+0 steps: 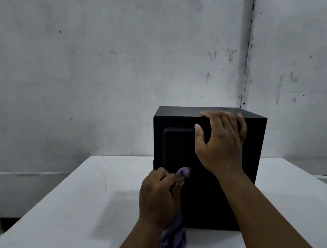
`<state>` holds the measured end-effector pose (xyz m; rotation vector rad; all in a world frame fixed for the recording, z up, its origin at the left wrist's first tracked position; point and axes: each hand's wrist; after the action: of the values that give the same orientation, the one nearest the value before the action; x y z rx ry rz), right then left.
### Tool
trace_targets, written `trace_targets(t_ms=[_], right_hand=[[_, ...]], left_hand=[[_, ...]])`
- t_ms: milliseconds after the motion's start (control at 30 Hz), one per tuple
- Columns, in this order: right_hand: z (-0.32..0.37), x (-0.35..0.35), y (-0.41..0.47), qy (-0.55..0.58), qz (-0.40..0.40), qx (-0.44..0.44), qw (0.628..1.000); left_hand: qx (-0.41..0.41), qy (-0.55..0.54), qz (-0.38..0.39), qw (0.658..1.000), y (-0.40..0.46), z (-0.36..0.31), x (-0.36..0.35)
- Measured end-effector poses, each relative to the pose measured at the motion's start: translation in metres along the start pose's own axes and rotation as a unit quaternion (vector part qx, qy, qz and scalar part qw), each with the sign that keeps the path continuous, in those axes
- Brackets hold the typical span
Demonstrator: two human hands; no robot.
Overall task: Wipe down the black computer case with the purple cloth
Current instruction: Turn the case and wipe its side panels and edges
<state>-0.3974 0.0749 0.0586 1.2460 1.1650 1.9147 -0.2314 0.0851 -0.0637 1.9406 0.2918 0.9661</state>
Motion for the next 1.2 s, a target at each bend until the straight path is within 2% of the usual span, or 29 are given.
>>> trace_targets(t_ms=[100,233,500,633,833,1067,1200], right_hand=[[0.001,-0.001,0.001,0.007,0.002,-0.004,1.0],[0.0,-0.003,0.003,0.006,0.003,-0.008,1.0],[0.0,-0.004,0.004,0.007,-0.003,-0.008,1.0],[-0.001,-0.004,0.003,0.004,-0.002,-0.005,1.0],[-0.001,-0.005,0.003,0.004,-0.006,-0.005,1.0],[-0.001,-0.005,0.003,0.008,-0.004,-0.006,1.0],[-0.002,-0.004,0.003,0.002,0.001,-0.005,1.0]], left_hand=[[-0.015,0.009,-0.011,1.0,0.015,-0.004,0.008],[0.012,-0.008,-0.056,0.998,0.038,-0.01,0.02],[-0.05,0.034,0.017,0.998,0.01,0.0,0.006],[-0.05,0.049,0.003,0.998,0.02,-0.002,0.009],[-0.022,0.016,-0.053,0.998,0.045,-0.015,0.018],[-0.036,0.03,0.012,0.999,0.008,-0.003,-0.006],[-0.04,0.047,-0.004,0.998,0.019,-0.004,0.002]])
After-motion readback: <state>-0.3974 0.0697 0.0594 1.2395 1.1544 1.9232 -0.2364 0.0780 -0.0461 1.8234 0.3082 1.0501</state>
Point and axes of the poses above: each hand's wrist, its own y-axis towards the middle knuckle, its own x-axis out of the back of the hand, z = x × y, and after that the axes turned 12 degrees about z, right-handed
